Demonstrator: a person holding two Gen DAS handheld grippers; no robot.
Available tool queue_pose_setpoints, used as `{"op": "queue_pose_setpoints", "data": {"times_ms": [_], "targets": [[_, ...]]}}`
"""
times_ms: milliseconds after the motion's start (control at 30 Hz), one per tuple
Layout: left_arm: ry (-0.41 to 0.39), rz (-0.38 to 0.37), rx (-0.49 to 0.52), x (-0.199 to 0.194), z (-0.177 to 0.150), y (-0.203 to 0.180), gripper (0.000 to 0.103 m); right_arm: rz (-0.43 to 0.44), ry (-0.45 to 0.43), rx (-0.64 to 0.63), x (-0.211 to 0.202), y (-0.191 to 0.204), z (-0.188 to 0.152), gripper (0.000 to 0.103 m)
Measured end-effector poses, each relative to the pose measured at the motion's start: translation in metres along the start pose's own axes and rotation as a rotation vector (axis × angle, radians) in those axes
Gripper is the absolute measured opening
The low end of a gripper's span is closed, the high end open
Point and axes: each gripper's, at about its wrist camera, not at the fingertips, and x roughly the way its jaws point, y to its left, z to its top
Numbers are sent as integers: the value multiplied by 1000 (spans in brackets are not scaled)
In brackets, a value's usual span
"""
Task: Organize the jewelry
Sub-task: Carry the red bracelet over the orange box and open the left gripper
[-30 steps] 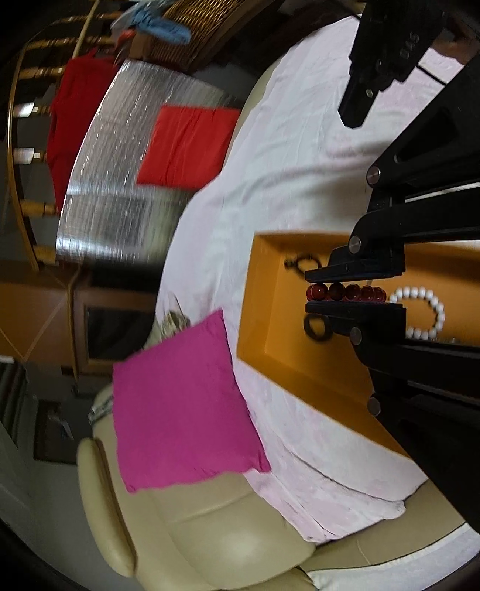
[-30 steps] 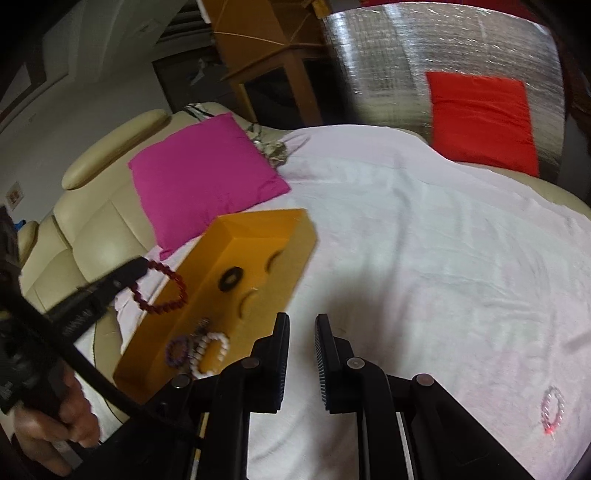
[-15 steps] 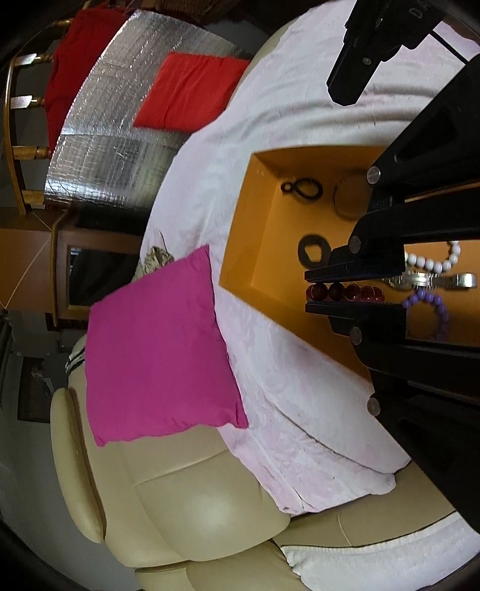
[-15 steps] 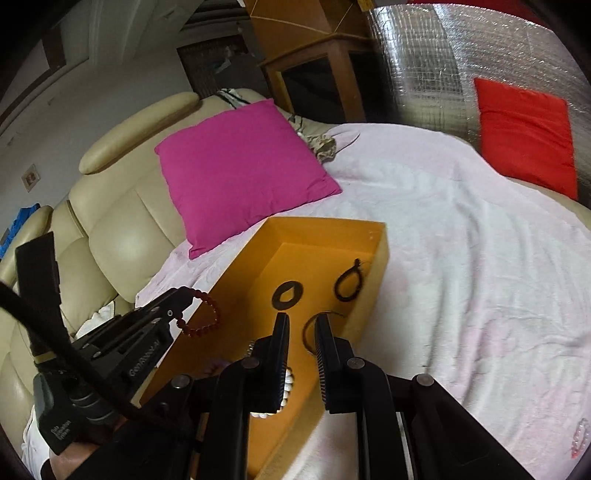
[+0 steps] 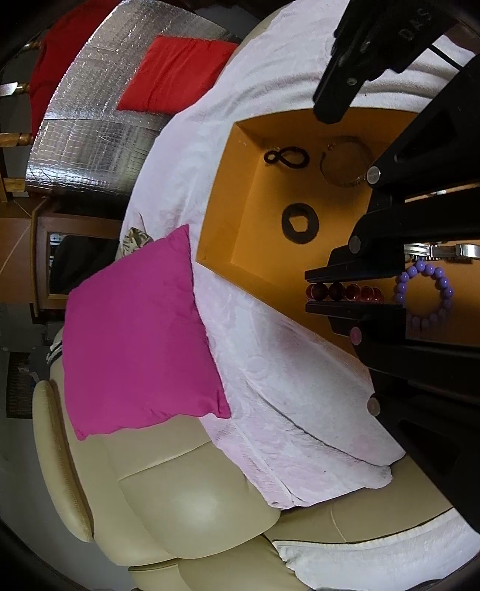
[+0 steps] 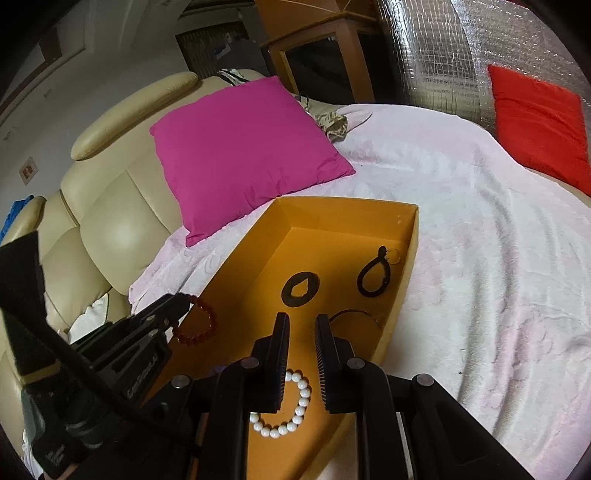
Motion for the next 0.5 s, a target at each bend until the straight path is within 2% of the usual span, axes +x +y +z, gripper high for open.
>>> {"op": "queue_pose_setpoints", "data": {"times_ms": [500], "targets": [[101,19,14,27,-7,1,10,-36,36,19,34,-4,7,16]]}}
